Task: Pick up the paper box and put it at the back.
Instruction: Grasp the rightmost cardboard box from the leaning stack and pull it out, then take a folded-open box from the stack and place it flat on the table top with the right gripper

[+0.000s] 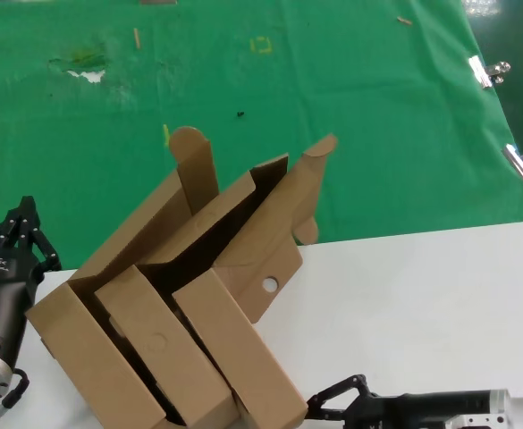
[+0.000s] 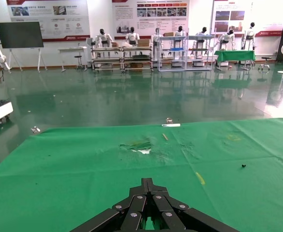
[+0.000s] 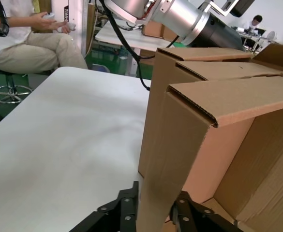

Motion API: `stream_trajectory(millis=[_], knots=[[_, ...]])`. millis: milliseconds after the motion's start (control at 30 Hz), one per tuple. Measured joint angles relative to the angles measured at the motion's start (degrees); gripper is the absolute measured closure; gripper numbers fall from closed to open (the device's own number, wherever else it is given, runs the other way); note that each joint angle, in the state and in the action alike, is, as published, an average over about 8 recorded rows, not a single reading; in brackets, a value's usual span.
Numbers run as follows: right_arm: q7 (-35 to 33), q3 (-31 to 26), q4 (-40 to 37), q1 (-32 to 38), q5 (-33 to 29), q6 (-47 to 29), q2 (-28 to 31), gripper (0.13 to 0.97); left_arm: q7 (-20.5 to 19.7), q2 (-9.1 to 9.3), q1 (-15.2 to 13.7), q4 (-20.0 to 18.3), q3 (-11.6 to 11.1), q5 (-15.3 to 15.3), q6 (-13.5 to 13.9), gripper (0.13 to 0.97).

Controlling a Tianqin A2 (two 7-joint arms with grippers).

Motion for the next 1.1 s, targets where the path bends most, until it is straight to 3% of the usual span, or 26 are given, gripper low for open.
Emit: stream_trajectory(millis=[167, 467, 833, 967, 1100], knots=[[-0.2, -0.1, -0.1, -0.1, -0.1, 0.9, -0.3, 0.860, 0.0, 0.00, 0.0, 0.0, 0.0, 0.0, 0.0, 0.957], [-0.5, 2.6, 2.6, -2.8, 1.5, 3.3, 0.4, 0.940, 0.0, 0.00, 0.0, 0.0, 0.0, 0.0, 0.0, 0.957], [1.9, 19.1, 9.0, -13.6, 5.1, 9.6, 8.0, 0.954, 0.0, 0.00, 0.0, 0.0, 0.0, 0.0, 0.0, 0.957], [7.6, 22.4, 7.4, -12.3, 1.6, 14.0, 12.1, 0.956, 0.0, 0.00, 0.0, 0.0, 0.0, 0.0, 0.0, 0.957], [16.0, 19.4, 3.0, -5.0, -6.7, 18.8, 13.7, 0.956, 0.0, 0.00, 0.0, 0.0, 0.0, 0.0, 0.0, 0.957]])
